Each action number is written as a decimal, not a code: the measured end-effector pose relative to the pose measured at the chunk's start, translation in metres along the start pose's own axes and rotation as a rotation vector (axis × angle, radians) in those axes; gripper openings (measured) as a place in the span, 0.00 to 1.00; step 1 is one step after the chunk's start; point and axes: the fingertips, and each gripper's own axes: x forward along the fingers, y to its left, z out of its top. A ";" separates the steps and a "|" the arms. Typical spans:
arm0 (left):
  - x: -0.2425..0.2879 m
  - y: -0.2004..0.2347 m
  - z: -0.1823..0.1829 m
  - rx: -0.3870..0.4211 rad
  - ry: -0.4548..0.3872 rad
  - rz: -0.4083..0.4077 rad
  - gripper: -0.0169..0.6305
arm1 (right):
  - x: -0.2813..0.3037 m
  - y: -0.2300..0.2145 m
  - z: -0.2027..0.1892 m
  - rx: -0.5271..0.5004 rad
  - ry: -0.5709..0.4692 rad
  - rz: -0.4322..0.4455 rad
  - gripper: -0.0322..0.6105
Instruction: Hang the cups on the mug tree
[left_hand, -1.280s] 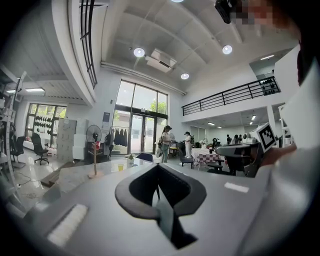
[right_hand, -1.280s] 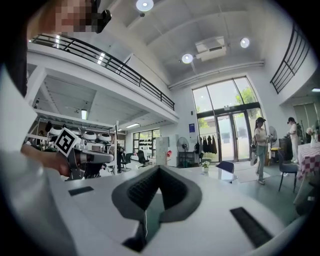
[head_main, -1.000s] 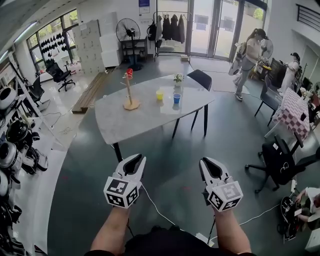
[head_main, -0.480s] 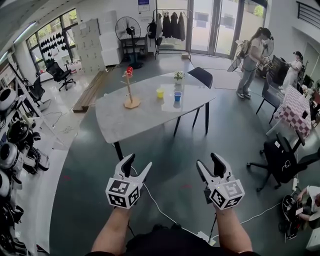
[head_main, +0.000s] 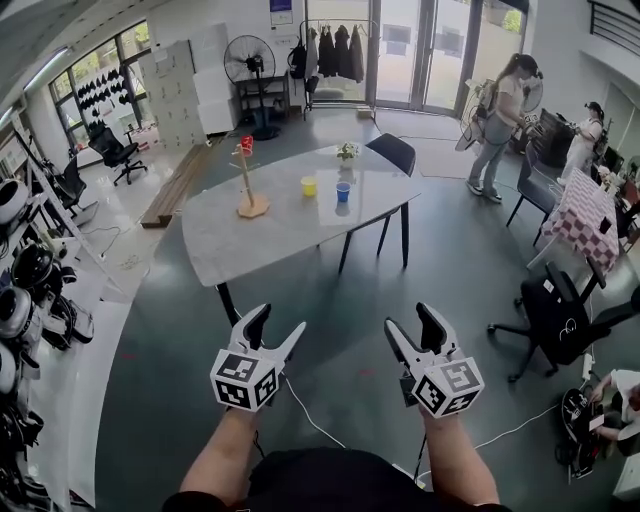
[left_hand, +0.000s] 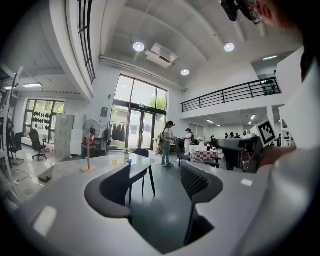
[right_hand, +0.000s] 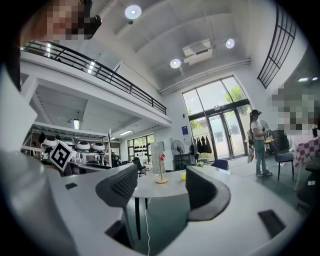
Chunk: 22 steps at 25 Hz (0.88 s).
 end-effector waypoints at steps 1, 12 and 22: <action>0.003 -0.004 0.002 0.004 -0.004 -0.002 0.50 | -0.005 -0.005 0.000 0.003 -0.006 -0.001 0.47; 0.032 -0.007 0.013 -0.017 -0.024 0.005 0.49 | 0.000 -0.034 -0.011 0.043 0.002 0.038 0.47; 0.097 0.051 0.006 -0.027 0.002 -0.012 0.49 | 0.076 -0.065 -0.034 0.069 0.061 0.040 0.47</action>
